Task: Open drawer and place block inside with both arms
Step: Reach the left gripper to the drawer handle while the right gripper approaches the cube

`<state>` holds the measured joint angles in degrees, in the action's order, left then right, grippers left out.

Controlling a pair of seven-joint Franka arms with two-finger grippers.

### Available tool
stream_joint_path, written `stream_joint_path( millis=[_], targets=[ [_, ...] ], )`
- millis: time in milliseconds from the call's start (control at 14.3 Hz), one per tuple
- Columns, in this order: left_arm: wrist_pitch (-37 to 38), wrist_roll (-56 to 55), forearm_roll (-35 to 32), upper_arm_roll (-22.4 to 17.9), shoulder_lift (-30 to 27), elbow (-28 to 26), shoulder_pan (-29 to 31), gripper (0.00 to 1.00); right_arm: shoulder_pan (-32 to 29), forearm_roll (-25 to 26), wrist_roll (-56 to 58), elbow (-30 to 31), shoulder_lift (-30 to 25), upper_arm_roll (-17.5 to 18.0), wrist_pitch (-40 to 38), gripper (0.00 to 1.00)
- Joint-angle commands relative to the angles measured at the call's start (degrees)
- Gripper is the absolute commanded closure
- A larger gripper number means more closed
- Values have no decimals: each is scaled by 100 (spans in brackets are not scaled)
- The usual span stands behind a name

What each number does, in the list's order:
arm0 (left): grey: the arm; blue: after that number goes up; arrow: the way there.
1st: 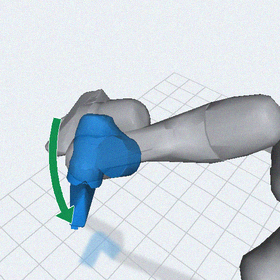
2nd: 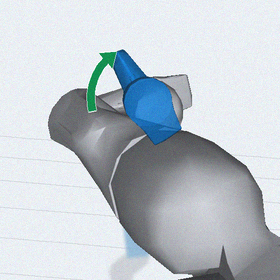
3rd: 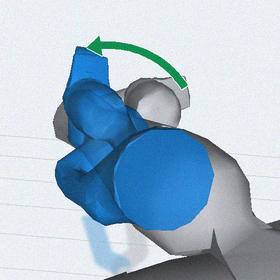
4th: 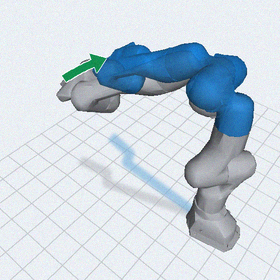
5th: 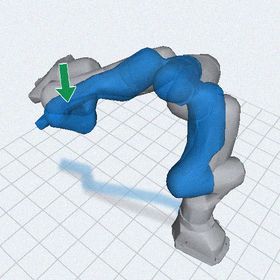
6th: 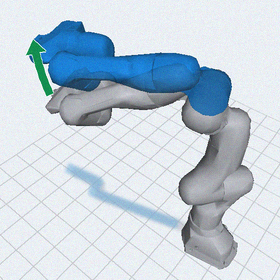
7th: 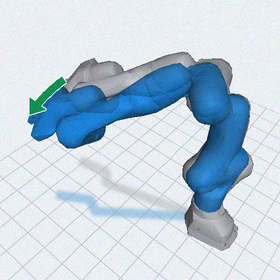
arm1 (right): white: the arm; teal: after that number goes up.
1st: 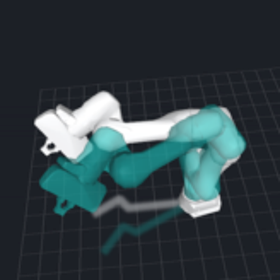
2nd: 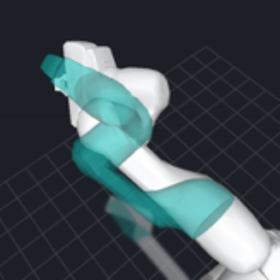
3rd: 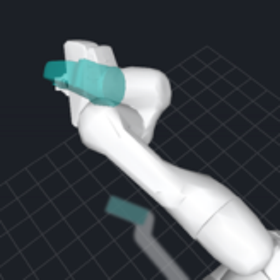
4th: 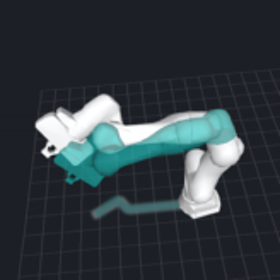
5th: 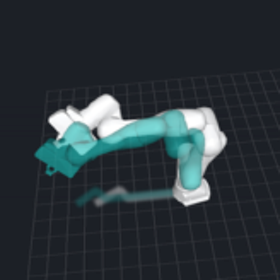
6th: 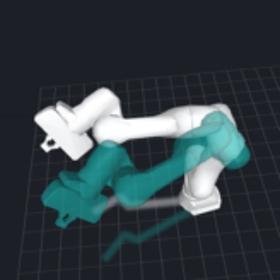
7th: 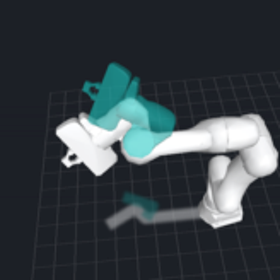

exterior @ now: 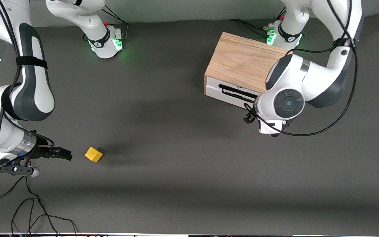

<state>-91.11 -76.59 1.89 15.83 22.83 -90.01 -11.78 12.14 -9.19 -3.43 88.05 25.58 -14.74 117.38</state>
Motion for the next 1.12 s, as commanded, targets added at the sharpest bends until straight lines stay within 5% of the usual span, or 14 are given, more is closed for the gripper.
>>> stream_joint_path(
  millis=[0,1048],
  targets=[
    [-127,-874,128,-27,90,-157,-227,2,25,-259,-131,186,114,-29,407,0],
    [-821,-1508,295,-36,433,-957,-624,14,104,-734,-158,863,580,6,1577,0]
  ],
)
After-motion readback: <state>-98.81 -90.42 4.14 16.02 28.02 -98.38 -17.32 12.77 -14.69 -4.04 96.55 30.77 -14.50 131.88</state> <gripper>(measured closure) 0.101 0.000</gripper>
